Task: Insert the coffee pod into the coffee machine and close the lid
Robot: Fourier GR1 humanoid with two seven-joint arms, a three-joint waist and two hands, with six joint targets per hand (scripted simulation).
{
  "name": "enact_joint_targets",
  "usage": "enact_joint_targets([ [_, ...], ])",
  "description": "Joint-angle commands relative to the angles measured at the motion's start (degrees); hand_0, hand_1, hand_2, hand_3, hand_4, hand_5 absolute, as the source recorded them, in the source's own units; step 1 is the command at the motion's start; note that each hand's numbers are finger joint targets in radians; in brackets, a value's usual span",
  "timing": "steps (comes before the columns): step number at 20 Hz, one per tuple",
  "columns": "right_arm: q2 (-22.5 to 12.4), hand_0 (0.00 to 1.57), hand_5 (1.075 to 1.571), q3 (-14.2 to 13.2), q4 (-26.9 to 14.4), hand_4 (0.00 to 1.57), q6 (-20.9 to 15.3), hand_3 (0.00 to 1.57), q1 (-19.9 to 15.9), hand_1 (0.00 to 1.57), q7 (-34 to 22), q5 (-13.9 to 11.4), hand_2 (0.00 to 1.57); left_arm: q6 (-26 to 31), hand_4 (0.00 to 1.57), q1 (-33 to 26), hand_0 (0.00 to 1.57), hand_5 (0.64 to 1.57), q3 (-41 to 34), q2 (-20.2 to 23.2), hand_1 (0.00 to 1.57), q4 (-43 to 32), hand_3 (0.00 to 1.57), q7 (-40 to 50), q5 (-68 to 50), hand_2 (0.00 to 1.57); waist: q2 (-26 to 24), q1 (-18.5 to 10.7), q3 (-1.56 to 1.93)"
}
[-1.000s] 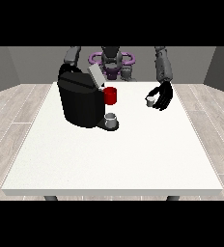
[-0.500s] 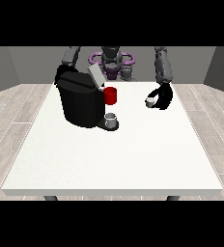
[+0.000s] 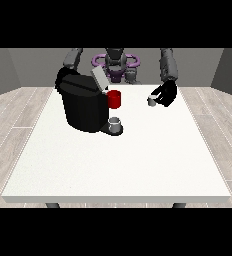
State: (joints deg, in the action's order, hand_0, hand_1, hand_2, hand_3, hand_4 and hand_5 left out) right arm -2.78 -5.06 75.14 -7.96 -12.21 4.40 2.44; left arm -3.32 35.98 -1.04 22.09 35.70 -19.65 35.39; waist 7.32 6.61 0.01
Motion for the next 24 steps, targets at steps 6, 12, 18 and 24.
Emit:
enact_joint_targets([
  [6,0.7,0.00,1.571,0.3,-5.8,0.49,-1.7,0.00,0.2,0.00,-1.2,-1.2,0.00,8.8,0.54,4.8,1.26,1.571,2.5,-3.1,1.26,5.8,1.29,4.9,0.5,1.33,-6.6,-1.7,0.00],
  [12,1.4,0.00,1.571,3.8,-1.7,0.46,0.2,0.00,-1.1,0.00,-0.5,-2.2,0.00,8.7,0.56,11.0,1.25,1.571,-2.4,2.1,1.25,3.7,1.29,4.3,-0.4,1.33,-1.8,4.2,-0.04],
  [18,0.7,0.00,1.571,1.9,-2.9,0.48,1.0,0.00,-4.4,0.00,1.2,0.0,0.00,10.0,0.54,17.0,1.26,1.571,-3.4,3.3,1.26,5.2,1.28,6.7,0.1,1.33,0.9,4.1,-0.01],
  [24,2.3,0.00,1.571,4.3,-0.6,0.52,0.4,0.00,-5.0,0.00,2.0,-0.2,0.00,11.8,0.51,24.5,1.21,1.571,-7.1,4.9,1.21,3.6,1.20,11.1,-2.1,1.25,3.1,7.9,-0.01],
])
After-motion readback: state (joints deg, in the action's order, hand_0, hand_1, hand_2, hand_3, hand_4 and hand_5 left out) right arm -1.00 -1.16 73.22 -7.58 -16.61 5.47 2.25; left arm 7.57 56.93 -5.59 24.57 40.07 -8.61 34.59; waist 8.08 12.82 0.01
